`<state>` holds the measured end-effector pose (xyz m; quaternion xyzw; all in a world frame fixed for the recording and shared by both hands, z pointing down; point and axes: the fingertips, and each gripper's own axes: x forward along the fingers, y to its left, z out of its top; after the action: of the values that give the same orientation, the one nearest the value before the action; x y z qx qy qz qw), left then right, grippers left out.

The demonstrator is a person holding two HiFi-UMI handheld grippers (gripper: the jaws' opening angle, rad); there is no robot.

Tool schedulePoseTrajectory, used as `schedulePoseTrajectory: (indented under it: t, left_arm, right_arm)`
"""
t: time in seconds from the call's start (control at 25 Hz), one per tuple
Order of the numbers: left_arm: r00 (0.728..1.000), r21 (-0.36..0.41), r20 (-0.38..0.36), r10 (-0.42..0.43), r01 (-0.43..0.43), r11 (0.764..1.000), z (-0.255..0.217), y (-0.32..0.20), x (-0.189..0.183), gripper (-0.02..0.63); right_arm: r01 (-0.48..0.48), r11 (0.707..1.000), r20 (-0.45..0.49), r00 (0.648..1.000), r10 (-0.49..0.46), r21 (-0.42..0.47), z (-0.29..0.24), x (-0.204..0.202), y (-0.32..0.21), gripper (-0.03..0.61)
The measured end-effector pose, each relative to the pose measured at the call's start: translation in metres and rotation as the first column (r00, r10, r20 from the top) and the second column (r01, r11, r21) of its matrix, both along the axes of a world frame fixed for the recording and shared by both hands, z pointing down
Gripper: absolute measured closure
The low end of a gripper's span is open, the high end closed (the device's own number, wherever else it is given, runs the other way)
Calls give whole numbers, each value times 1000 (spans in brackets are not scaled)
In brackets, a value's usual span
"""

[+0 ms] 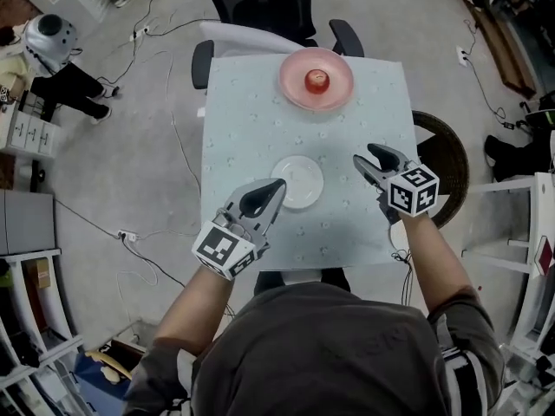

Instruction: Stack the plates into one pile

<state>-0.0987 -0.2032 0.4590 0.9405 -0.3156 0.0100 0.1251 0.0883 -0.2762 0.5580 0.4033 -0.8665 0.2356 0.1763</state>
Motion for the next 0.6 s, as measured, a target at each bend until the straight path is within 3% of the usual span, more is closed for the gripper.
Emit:
schedulePoseTrajectory:
  t: [0.28, 0.6]
  left_arm:
    - [983, 9, 18, 185, -185, 983, -3, -2, 119, 607]
    - [908, -22, 24, 419, -419, 908, 16, 23, 260, 607]
  right_arm:
    - [-143, 989, 32, 989, 142, 41, -32, 120, 33, 376]
    - [-333, 941, 0, 943, 334, -67, 13, 253, 113, 383]
